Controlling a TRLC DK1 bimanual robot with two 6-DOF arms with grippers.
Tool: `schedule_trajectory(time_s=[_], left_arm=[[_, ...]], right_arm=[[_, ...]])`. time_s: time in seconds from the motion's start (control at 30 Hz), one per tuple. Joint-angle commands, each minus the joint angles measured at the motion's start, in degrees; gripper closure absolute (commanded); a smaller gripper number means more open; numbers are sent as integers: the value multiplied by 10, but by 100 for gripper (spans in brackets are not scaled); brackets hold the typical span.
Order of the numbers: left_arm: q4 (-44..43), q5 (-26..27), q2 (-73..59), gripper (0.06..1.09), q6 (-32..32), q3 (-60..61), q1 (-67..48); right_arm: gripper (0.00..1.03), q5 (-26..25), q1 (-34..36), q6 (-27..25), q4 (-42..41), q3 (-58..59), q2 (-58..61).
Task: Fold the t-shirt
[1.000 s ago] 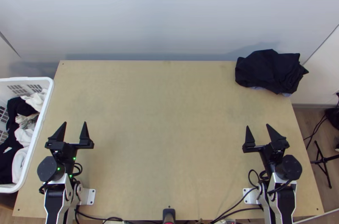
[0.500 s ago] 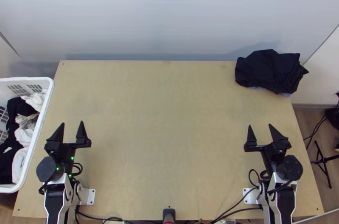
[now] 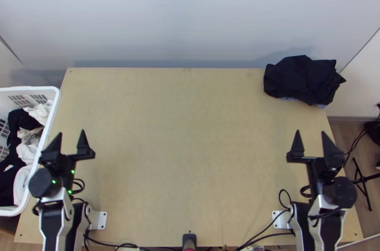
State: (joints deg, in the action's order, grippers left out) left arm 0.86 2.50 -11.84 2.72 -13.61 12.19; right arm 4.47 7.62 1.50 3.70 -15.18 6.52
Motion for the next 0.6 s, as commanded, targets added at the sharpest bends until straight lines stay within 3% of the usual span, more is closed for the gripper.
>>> schedule_trajectory(time_s=[0.0,0.13,0.2,0.37,0.57], left_arm=[[49,2,-119,12,-15,-162,1],[100,-4,-184,13,-14,-286,14],[143,-3,-222,13,-13,-346,15],[216,-3,-292,11,0,-441,-3],[233,-4,-412,11,50,-528,-33]], right_arm=[[5,-8,-8,-3,8,-129,139],[5,-8,-19,10,31,-214,211],[7,-9,-62,18,55,-254,251],[7,-75,-163,19,72,-338,350],[7,-95,-166,18,132,-506,533]])
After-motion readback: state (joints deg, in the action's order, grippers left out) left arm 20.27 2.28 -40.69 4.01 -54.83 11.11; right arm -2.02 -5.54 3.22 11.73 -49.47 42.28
